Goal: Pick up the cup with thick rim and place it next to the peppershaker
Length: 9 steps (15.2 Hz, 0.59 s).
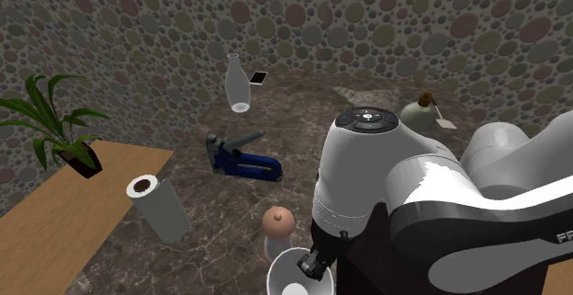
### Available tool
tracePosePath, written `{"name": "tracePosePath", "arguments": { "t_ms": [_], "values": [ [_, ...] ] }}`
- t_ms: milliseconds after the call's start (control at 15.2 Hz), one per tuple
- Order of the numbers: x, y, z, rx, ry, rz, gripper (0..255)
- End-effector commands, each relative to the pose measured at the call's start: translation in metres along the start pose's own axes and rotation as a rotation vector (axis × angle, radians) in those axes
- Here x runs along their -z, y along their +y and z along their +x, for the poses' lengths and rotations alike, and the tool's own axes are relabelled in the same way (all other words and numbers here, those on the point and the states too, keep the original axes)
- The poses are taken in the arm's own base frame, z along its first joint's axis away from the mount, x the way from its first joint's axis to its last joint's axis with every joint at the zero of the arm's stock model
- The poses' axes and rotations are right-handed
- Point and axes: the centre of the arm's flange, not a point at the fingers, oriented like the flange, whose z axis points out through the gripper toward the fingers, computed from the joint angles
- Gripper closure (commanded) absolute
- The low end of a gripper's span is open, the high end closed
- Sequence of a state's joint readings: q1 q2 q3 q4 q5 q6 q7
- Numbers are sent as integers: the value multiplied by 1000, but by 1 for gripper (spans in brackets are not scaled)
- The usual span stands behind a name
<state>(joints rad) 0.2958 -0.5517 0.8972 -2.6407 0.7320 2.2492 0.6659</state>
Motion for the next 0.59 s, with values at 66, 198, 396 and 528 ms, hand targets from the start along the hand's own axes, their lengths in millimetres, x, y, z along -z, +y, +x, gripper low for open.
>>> {"name": "tracePosePath", "arguments": {
  "t_ms": [66,198,396,528],
  "values": [
    [0,0,0,0,0,0,255],
    [0,0,0,0,0,0,255],
    [0,0,0,0,0,0,0],
    [0,0,0,0,0,0,0]
  ]
}}
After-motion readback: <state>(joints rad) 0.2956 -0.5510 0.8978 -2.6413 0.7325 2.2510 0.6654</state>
